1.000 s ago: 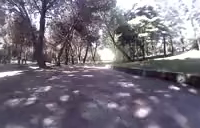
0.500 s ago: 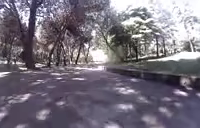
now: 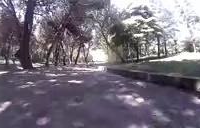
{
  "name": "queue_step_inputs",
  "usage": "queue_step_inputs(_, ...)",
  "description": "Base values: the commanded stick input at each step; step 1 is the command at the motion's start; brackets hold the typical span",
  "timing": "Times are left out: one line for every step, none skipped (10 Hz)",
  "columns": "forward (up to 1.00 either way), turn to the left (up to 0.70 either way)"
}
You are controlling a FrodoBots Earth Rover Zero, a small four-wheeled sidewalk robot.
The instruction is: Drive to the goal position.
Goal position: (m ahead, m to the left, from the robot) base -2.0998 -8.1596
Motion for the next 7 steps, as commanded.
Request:
queue_step_inputs(1.00,0.35)
queue_step_inputs(1.00,0.40)
queue_step_inputs(1.00,0.34)
queue_step_inputs(1.00,0.22)
queue_step_inputs(1.00,0.10)
queue_step_inputs(1.00,0.00)
queue_step_inputs(1.00,0.00)
